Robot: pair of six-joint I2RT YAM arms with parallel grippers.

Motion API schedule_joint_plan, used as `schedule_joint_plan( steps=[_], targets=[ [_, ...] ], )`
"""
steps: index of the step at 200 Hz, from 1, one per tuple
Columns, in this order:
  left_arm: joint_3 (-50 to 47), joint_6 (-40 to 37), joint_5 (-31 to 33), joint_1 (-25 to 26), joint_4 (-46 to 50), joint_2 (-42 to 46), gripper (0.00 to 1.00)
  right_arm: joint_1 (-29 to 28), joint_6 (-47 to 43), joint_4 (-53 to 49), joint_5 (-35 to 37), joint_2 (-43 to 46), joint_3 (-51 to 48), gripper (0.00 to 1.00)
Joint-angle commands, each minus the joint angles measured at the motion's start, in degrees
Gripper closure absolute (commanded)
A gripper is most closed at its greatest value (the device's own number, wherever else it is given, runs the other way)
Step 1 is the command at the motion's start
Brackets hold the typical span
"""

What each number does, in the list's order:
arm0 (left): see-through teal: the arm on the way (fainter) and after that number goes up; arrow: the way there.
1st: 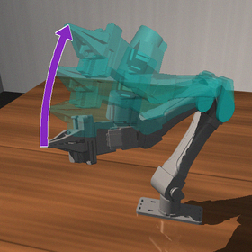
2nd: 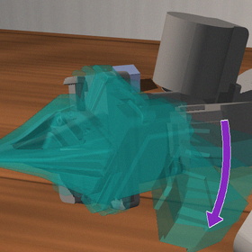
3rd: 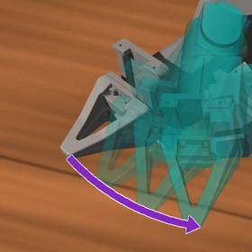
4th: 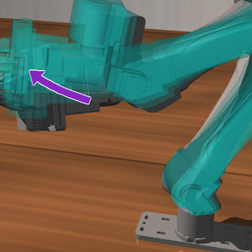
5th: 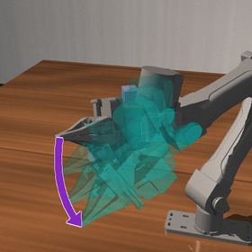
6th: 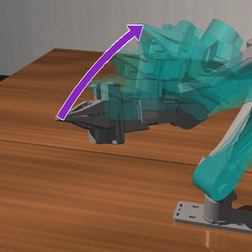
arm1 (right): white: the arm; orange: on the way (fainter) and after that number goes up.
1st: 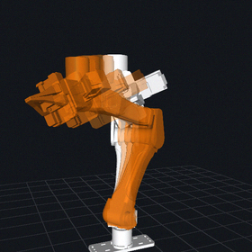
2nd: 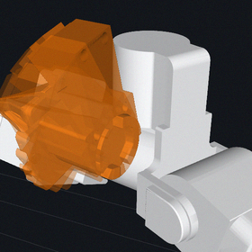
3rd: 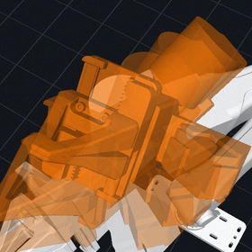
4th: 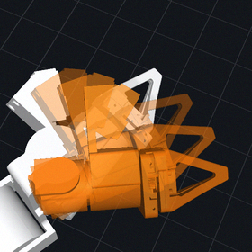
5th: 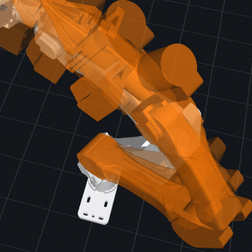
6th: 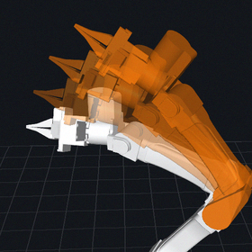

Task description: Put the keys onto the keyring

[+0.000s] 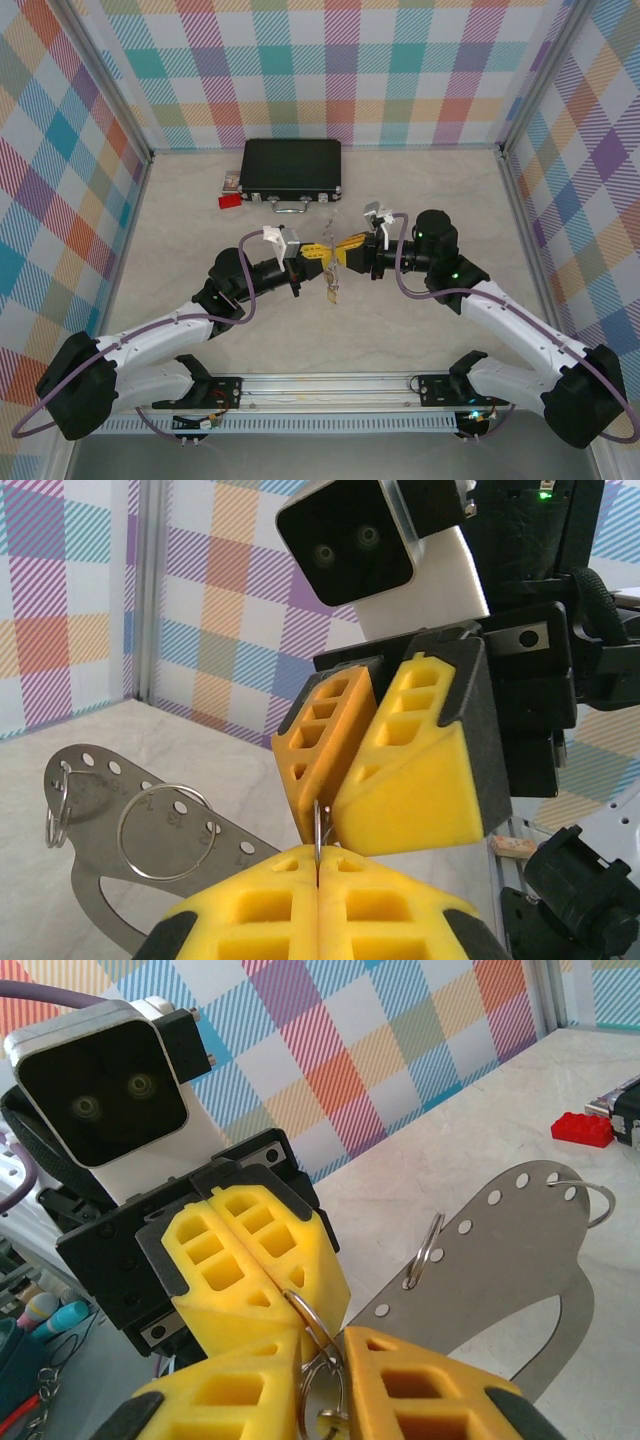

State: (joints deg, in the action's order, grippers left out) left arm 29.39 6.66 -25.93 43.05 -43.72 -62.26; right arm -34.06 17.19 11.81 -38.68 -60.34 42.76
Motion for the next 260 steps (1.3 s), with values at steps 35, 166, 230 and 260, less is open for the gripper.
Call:
schedule_joint_plan(
  steps=[35,166,230,260],
  targets=[
    [0.67,0.46,-0.88,0.32,-3.65,-0.38,1.00,0.58,-0.22,1.37,-3.95,-1.34,0.57,0.83],
    [1.20,0.90,-1.10,0.36,-2.18,-0.47,1.00,0.67,-1.41,2.61,-3.04,-0.87,-1.09,1.00],
    [1.99,1.45,-0.10,0.33,0.99,-0.84,0.87,0.75,-2.68,1.00,-0.45,0.88,-1.54,1.00],
    [2.03,1.12,-0.07,0.22,1.50,-0.84,0.74,0.74,-3.99,-0.90,0.99,1.90,-1.38,1.00]
  ],
)
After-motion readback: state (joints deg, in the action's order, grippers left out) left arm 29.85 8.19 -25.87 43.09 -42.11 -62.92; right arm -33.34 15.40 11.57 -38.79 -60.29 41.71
